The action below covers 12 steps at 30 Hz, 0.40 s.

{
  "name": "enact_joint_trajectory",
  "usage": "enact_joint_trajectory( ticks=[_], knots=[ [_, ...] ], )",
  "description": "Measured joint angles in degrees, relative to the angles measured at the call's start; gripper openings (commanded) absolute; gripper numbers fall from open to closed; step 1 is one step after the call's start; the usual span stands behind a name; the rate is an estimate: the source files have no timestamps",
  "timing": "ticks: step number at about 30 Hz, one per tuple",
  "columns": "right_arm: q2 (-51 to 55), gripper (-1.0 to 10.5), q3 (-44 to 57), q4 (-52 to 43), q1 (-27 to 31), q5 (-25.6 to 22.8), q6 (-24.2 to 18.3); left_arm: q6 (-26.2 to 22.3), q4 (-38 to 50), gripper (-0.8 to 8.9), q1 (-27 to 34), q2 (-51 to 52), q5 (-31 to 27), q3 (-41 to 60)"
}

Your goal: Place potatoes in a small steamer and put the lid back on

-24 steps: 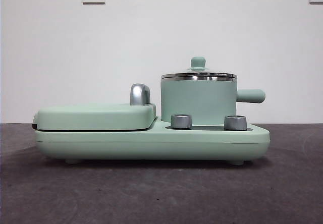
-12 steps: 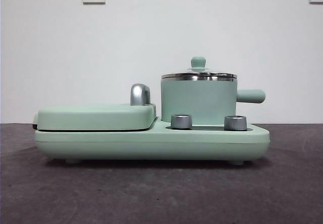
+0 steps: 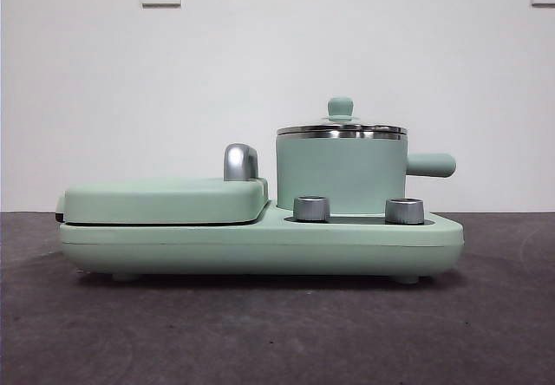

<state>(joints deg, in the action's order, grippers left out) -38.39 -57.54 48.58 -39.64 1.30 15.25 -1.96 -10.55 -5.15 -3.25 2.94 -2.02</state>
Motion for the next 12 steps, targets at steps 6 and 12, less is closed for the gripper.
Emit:
enact_joint_trajectory(
  ticks=[6, 12],
  knots=[
    [3.61, 0.1, 4.20, -5.68, 5.60, -7.32, -2.60, 0.00, 0.00, 0.26, 0.00, 0.00, 0.00, 0.00],
    [18.62, 0.1, 23.71, -22.62, 22.23, -11.19, -9.09, 0.00, 0.00, 0.26, 0.00, 0.00, 0.00, 0.00]
  ],
)
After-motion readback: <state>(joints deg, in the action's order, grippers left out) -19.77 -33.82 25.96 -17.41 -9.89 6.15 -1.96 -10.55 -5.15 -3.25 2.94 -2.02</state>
